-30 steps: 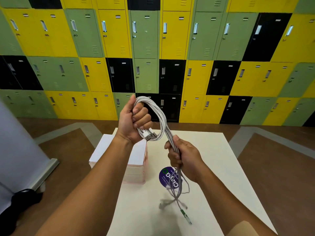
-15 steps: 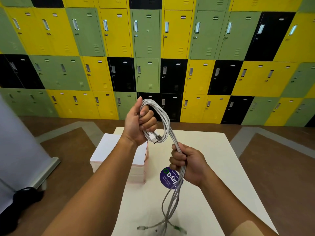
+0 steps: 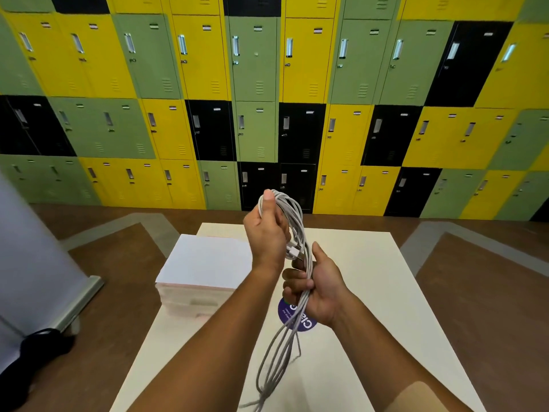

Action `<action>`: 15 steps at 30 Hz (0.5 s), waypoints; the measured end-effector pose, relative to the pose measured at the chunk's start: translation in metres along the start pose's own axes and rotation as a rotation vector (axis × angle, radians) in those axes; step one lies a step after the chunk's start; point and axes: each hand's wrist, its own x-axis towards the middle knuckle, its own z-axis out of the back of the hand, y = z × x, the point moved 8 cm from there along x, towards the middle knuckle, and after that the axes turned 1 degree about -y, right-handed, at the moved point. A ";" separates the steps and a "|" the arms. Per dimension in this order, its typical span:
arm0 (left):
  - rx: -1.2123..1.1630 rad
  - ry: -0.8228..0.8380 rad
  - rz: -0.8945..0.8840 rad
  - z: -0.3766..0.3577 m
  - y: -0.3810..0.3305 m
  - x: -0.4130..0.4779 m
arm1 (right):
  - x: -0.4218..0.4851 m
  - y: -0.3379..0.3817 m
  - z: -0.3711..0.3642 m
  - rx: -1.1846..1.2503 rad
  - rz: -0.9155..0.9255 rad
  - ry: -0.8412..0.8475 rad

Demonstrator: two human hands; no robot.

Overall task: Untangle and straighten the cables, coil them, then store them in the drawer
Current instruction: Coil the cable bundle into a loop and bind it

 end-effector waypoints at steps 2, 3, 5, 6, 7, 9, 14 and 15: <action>0.011 -0.073 -0.030 0.003 0.000 -0.004 | -0.002 0.001 -0.003 0.007 0.036 -0.022; -0.004 -0.115 -0.031 0.006 0.000 -0.005 | -0.003 0.002 -0.003 0.001 0.065 -0.038; -0.048 -0.175 -0.016 0.010 0.002 -0.004 | -0.006 0.008 0.000 -0.039 0.157 -0.083; -0.059 -0.195 -0.010 0.012 0.002 -0.004 | -0.008 0.010 0.002 -0.066 0.206 -0.110; -0.065 -0.217 -0.008 0.014 0.002 -0.002 | -0.009 0.011 0.004 -0.095 0.250 -0.131; -0.086 -0.264 0.001 0.020 0.000 0.002 | -0.011 0.009 0.007 -0.184 0.321 -0.139; -0.109 -0.392 -0.008 0.042 -0.006 0.018 | -0.018 0.005 0.020 -0.606 0.441 -0.222; -0.092 -0.401 -0.021 0.045 -0.006 0.019 | -0.018 0.004 0.023 -0.683 0.445 -0.269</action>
